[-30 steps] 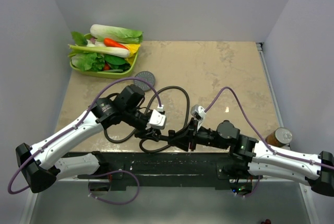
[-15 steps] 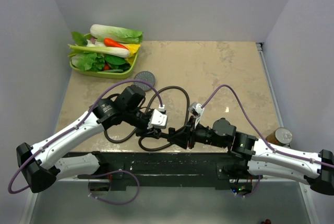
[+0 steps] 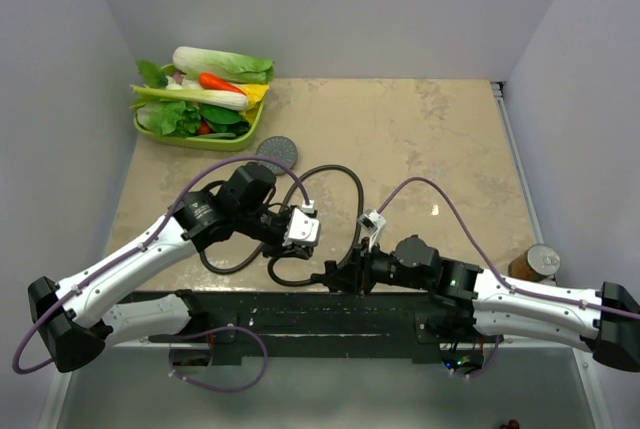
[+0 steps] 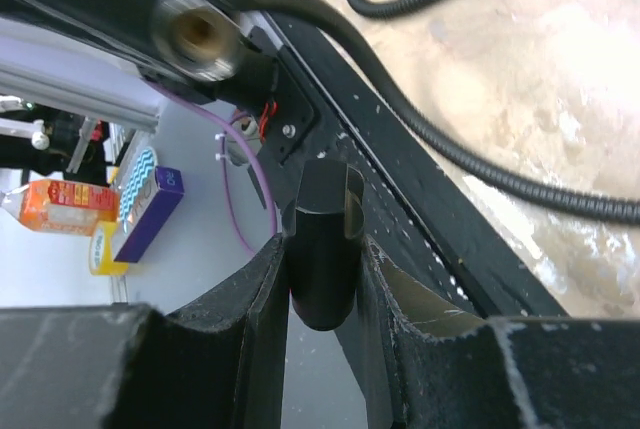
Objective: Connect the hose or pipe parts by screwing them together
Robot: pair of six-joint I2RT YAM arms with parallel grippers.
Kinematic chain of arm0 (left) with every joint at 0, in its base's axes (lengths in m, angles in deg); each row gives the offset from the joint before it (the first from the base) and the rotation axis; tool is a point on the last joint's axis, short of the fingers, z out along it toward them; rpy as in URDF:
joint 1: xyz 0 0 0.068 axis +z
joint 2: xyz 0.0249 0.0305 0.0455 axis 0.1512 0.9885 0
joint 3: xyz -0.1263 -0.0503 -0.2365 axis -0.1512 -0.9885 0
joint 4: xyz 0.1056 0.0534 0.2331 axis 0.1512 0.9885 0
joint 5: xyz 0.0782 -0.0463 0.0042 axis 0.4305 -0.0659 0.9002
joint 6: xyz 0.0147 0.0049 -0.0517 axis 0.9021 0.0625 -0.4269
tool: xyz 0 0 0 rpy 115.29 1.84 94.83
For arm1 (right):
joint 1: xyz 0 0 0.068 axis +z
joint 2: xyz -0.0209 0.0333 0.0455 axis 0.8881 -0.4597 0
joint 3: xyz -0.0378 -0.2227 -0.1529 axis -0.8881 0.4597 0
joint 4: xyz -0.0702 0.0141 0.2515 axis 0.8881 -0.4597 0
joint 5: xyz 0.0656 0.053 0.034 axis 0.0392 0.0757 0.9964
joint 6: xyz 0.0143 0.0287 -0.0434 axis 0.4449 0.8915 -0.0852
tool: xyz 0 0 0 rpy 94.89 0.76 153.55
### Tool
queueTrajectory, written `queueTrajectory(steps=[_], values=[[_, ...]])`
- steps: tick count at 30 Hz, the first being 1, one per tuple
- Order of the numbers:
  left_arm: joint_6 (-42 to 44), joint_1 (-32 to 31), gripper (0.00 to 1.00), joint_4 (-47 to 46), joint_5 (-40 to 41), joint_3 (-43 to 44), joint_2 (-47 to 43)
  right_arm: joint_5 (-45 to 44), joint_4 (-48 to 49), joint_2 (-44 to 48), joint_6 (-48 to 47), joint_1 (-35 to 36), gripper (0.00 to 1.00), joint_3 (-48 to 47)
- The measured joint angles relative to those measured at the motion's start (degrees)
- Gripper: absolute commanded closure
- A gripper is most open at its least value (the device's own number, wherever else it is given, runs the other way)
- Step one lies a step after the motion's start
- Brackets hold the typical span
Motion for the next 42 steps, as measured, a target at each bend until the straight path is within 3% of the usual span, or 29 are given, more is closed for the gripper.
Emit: queueTrajectory(steps=[5, 13, 21, 30, 42], values=[[0.1, 0.0, 1.0, -1.1, 0.0, 0.0, -0.2, 0.1, 1.2, 1.5, 2.5, 0.0, 1.0, 3.0], [0.1, 0.0, 1.0, -2.4, -0.6, -1.0, -0.8, -1.9, -1.8, 13.7, -2.5, 0.0, 1.0, -0.2], [-1.2, 0.0, 1.0, -2.6, -5.3, -1.2, -0.8, -1.5, -3.2, 8.0, -11.1, -0.1, 1.0, -7.8], [-0.6, 0.1, 1.0, -0.7, -10.4, -1.2, -0.8, -0.8, -6.7, 8.6, -17.1, -0.1, 1.0, -8.1], [-0.9, 0.1, 1.0, 0.5, -10.4, -1.2, -0.8, 1.5, -7.5, 7.4, -21.3, -0.1, 1.0, -8.6]])
